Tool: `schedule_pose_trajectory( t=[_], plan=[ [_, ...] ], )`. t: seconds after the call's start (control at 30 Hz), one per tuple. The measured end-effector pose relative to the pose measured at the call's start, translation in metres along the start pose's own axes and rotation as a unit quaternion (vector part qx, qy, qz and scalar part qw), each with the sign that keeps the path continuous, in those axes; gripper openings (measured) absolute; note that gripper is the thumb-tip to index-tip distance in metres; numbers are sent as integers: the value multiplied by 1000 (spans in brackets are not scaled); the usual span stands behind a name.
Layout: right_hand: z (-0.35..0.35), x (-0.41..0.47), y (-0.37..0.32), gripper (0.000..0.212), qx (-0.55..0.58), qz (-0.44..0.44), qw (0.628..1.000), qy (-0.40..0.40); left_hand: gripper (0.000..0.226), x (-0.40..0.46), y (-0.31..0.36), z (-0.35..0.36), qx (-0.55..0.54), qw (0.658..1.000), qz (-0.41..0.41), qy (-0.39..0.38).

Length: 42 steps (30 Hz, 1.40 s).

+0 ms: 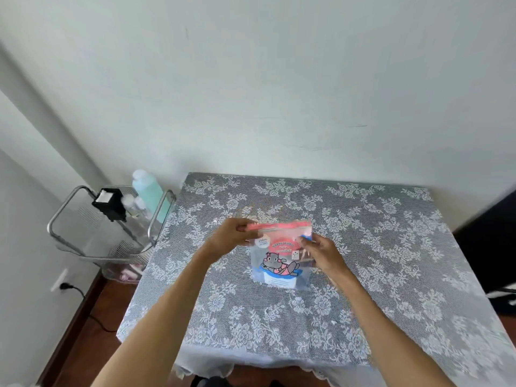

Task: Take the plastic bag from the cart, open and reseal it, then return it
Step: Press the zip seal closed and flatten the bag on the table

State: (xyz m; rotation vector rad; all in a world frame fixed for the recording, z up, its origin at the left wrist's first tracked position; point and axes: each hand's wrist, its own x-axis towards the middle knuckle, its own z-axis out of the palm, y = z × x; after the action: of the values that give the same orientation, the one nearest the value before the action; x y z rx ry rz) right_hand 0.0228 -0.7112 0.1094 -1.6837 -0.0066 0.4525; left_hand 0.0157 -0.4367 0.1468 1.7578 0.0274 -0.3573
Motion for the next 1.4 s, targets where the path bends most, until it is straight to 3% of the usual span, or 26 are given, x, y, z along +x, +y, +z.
schedule_pose_trajectory(
  t=[0.17,0.33,0.47,0.57,0.7,0.93,1.13,1.4],
  plan=[
    [4,-3,-7,39,-23,-12,1000,10,35,-1,-11,8,-33,999,-3,43],
    [7,-4,-6,30,1,-17,998,53,35,-2,-14,12,-45,993,14,109],
    [8,-4,-9,30,8,-15,998,57,43,2,-15,18,-56,993,-9,102],
    [9,-2,-14,36,15,-18,998,63,34,3,-19,23,-68,992,-1,109],
    [11,1,-15,41,12,-14,996,83,29,1,-21,31,-178,977,-4,119],
    [18,1,-11,46,41,-7,992,115,30,-2,-14,36,-248,961,-14,123],
    [38,0,-16,55,-32,-72,975,207,20,6,1,47,-287,932,-47,214],
    [43,1,-19,34,-49,-133,959,245,19,13,11,46,-236,938,-32,250]
  ],
)
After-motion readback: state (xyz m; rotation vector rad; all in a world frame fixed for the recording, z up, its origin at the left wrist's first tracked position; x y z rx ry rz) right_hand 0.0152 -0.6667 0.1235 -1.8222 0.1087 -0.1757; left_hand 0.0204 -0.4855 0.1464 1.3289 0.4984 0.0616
